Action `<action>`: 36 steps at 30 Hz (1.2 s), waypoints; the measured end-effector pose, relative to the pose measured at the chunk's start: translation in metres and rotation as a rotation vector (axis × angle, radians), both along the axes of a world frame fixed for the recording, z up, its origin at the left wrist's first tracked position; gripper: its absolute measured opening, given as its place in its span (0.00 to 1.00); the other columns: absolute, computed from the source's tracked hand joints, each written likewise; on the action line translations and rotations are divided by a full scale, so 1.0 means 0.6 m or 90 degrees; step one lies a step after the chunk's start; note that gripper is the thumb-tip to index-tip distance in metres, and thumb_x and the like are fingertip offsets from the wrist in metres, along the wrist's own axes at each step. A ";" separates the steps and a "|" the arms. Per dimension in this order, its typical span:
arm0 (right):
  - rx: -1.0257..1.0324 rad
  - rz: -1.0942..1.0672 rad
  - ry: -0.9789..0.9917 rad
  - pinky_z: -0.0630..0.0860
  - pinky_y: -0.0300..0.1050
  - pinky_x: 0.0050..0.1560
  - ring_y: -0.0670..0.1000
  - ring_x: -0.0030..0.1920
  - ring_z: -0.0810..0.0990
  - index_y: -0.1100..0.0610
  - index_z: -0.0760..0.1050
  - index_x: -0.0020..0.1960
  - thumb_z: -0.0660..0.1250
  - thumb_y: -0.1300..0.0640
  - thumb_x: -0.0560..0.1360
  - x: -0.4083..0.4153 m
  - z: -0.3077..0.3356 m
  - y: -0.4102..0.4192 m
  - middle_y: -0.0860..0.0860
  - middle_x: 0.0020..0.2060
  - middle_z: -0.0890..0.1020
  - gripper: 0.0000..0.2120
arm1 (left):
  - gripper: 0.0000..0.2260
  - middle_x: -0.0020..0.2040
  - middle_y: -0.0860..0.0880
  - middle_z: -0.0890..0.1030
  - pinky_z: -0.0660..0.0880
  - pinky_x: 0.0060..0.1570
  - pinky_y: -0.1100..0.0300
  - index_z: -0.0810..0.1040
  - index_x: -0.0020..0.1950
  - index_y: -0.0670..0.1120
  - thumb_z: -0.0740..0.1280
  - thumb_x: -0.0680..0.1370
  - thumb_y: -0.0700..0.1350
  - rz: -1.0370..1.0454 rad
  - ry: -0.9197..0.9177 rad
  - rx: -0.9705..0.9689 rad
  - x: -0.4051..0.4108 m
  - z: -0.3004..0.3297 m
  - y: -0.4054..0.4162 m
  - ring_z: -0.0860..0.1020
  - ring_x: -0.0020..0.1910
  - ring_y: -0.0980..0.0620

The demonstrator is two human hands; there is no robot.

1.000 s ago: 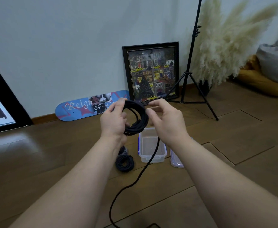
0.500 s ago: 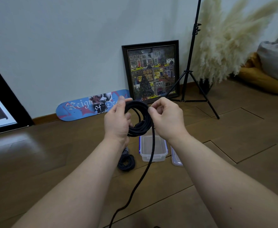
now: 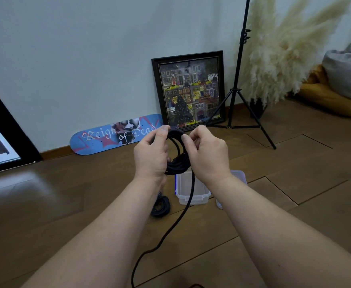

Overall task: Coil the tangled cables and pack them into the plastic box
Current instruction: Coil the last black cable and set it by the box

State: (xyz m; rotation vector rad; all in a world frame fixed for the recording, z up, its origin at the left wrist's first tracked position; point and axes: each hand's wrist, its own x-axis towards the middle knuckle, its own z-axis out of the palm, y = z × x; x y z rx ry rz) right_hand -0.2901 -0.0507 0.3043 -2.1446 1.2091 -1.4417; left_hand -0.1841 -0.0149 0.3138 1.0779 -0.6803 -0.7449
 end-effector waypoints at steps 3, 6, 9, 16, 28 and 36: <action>-0.003 0.007 -0.011 0.71 0.48 0.36 0.51 0.32 0.73 0.56 0.73 0.48 0.65 0.53 0.79 0.001 -0.001 0.001 0.42 0.26 0.69 0.07 | 0.06 0.23 0.56 0.64 0.60 0.25 0.63 0.81 0.46 0.46 0.67 0.79 0.47 0.007 -0.001 -0.002 -0.001 0.002 -0.002 0.61 0.23 0.58; 0.030 0.024 -0.042 0.65 0.42 0.35 0.44 0.29 0.70 0.56 0.73 0.48 0.64 0.55 0.80 0.000 0.000 -0.001 0.43 0.26 0.70 0.05 | 0.06 0.23 0.56 0.64 0.60 0.25 0.64 0.81 0.47 0.45 0.67 0.80 0.46 0.003 -0.005 -0.008 -0.002 0.003 -0.003 0.61 0.23 0.58; 0.047 0.017 -0.078 0.63 0.39 0.33 0.43 0.29 0.70 0.55 0.73 0.46 0.65 0.55 0.79 0.000 0.001 -0.001 0.43 0.25 0.70 0.05 | 0.07 0.23 0.55 0.64 0.61 0.25 0.63 0.80 0.49 0.44 0.68 0.79 0.47 -0.011 0.008 -0.006 -0.004 0.003 -0.006 0.61 0.22 0.57; 0.190 0.000 -0.158 0.71 0.44 0.44 0.48 0.44 0.75 0.53 0.70 0.56 0.62 0.41 0.78 0.004 0.000 -0.004 0.46 0.43 0.76 0.15 | 0.10 0.24 0.55 0.62 0.60 0.25 0.63 0.79 0.55 0.43 0.67 0.80 0.49 -0.034 0.066 -0.039 -0.004 0.012 -0.006 0.59 0.23 0.57; 0.271 0.110 -0.417 0.73 0.41 0.46 0.45 0.45 0.76 0.56 0.74 0.57 0.58 0.45 0.81 0.025 0.005 0.010 0.47 0.45 0.79 0.15 | 0.21 0.33 0.49 0.76 0.74 0.37 0.53 0.77 0.56 0.40 0.57 0.83 0.57 0.049 -0.188 -0.029 -0.022 -0.012 -0.004 0.74 0.33 0.53; 0.184 0.138 -0.239 0.69 0.35 0.32 0.40 0.29 0.74 0.54 0.72 0.48 0.58 0.49 0.82 -0.003 0.021 0.001 0.46 0.33 0.74 0.10 | 0.27 0.47 0.37 0.81 0.77 0.52 0.40 0.76 0.49 0.44 0.58 0.73 0.68 0.012 -0.192 0.033 -0.017 -0.008 0.009 0.79 0.48 0.36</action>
